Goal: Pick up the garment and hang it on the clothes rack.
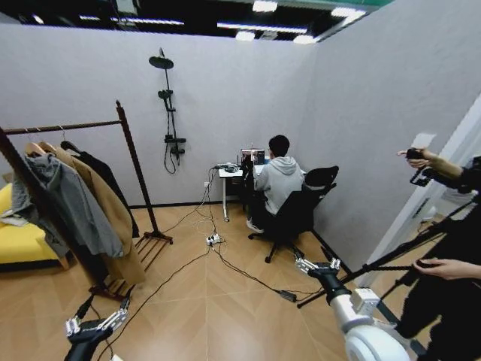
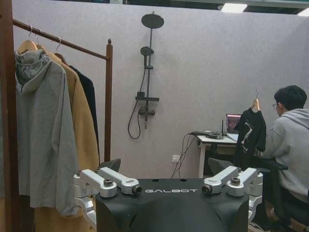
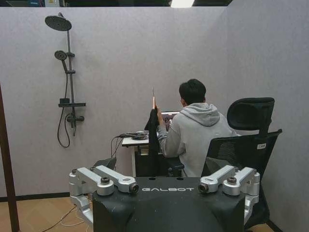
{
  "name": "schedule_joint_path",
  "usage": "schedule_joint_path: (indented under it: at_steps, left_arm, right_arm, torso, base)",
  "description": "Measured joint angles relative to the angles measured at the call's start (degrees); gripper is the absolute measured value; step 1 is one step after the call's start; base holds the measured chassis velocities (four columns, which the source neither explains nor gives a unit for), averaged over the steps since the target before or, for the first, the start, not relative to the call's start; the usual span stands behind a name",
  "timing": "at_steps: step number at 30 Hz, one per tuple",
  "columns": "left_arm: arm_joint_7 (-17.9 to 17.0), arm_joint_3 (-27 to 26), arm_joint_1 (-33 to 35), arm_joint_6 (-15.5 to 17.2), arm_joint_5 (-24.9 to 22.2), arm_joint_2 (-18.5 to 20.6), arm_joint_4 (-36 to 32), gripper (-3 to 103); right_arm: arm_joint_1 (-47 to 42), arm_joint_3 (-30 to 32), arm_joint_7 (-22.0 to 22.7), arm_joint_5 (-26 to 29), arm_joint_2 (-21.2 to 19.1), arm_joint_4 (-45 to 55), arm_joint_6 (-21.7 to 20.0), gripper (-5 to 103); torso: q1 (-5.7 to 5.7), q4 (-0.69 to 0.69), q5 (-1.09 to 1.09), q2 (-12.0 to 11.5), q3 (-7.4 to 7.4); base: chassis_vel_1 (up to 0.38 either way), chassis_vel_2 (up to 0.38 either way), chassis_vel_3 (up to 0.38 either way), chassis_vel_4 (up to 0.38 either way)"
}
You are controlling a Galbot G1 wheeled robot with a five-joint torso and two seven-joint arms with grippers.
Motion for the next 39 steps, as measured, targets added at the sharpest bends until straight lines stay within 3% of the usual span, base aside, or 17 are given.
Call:
schedule_joint_path:
  at_steps: [26,39]
  left_arm:
    - [0.0,0.0,-0.01,0.0,0.0,0.0,0.0,100]
    - [-0.01,0.0,-0.01,0.0,0.0,0.0,0.0,100]
  right_arm:
    - [-1.13,0.01,-2.48,-1.25,0.43,-0.62,2.53,100]
    - [-1.31,-0.37,-2.48,-1.53,0.79,-0.59,2.88,100]
  torso:
    - [0.03,0.0,0.0,-0.01,0.0]
    - [0.03,0.0,-0.02,-0.01,0.01]
  base:
    - [0.008,-0.006,-0.004,0.008]
    - [-0.152,0.149,0.147,-0.136]
